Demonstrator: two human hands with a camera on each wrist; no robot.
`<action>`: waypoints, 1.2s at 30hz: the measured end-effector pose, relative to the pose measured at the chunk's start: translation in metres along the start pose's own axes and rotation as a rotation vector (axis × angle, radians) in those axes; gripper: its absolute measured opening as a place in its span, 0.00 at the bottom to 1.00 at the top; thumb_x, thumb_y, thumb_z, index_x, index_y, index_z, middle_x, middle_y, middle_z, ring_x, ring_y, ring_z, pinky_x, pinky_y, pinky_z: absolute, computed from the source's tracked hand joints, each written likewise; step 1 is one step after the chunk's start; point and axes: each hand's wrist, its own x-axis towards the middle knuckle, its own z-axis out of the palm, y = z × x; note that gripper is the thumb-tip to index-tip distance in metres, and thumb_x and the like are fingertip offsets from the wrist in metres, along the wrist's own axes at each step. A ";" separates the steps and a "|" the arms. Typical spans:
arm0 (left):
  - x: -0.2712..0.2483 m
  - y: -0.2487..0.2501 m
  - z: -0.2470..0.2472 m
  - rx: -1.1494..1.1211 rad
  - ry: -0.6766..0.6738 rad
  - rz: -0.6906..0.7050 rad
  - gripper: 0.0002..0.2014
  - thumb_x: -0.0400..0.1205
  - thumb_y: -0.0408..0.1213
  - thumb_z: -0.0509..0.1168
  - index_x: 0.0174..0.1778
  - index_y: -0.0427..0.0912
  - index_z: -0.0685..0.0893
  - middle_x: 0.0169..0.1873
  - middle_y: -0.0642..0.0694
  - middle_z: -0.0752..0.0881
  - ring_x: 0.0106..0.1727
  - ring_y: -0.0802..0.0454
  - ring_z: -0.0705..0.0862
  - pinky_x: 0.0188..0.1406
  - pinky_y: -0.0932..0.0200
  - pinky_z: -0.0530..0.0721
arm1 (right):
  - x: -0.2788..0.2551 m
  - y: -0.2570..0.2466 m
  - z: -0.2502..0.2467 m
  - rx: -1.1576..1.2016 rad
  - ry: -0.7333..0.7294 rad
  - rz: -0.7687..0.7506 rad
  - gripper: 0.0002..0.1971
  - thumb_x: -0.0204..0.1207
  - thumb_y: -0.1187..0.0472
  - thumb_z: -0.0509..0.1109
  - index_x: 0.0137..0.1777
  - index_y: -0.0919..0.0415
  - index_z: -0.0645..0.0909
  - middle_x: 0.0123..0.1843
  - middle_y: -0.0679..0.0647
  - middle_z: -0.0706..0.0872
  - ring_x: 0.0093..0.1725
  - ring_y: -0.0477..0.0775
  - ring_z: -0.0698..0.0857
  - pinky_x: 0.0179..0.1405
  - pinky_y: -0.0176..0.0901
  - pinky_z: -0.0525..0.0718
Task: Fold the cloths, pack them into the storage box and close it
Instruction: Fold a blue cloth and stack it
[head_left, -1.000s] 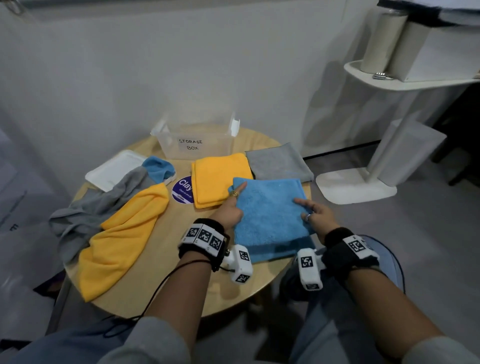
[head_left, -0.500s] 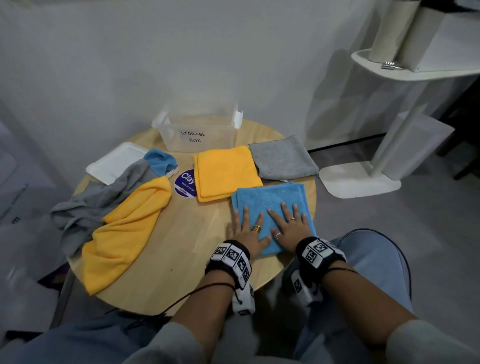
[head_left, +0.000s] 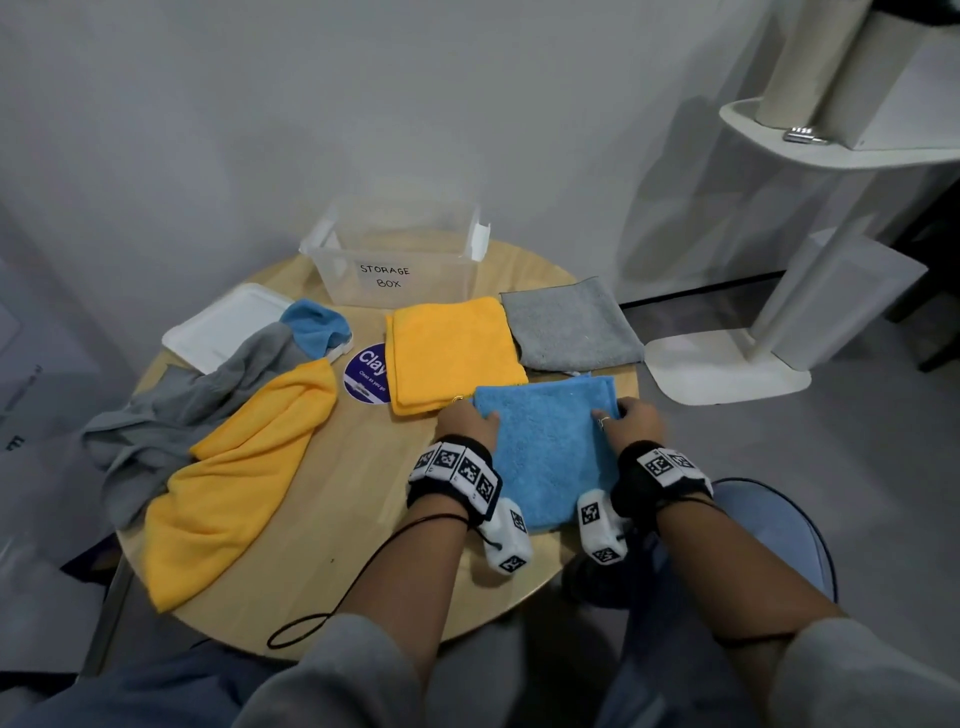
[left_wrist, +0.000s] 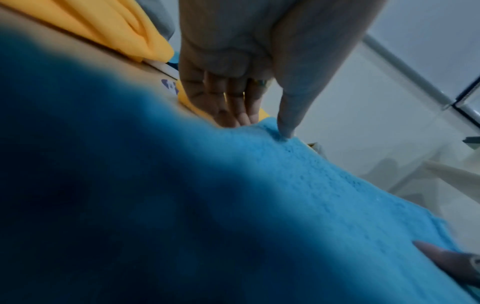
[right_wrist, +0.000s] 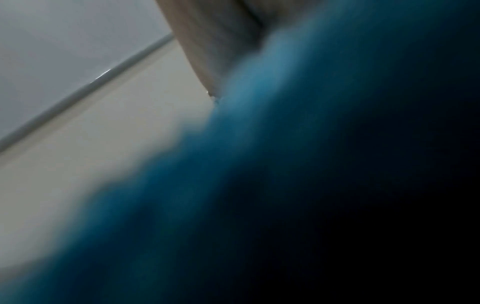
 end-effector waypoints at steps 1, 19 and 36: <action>0.002 -0.001 0.000 -0.005 0.012 0.005 0.14 0.81 0.46 0.65 0.48 0.36 0.83 0.48 0.40 0.87 0.49 0.39 0.85 0.41 0.55 0.78 | 0.001 0.001 0.001 0.022 0.042 -0.018 0.15 0.76 0.57 0.70 0.55 0.68 0.83 0.53 0.65 0.87 0.54 0.66 0.84 0.52 0.51 0.79; -0.030 -0.022 -0.012 -0.659 0.096 0.238 0.13 0.85 0.37 0.59 0.64 0.51 0.66 0.27 0.44 0.80 0.28 0.54 0.79 0.32 0.57 0.77 | 0.011 -0.028 -0.018 -0.010 -0.134 -0.140 0.12 0.84 0.61 0.58 0.49 0.68 0.78 0.45 0.64 0.80 0.53 0.64 0.80 0.46 0.43 0.68; -0.033 -0.025 0.003 -0.056 0.077 0.205 0.28 0.81 0.25 0.59 0.78 0.44 0.64 0.80 0.43 0.55 0.79 0.43 0.58 0.78 0.51 0.62 | 0.013 -0.029 -0.002 0.070 0.009 -0.042 0.16 0.82 0.60 0.61 0.64 0.70 0.71 0.65 0.70 0.78 0.64 0.67 0.76 0.57 0.48 0.73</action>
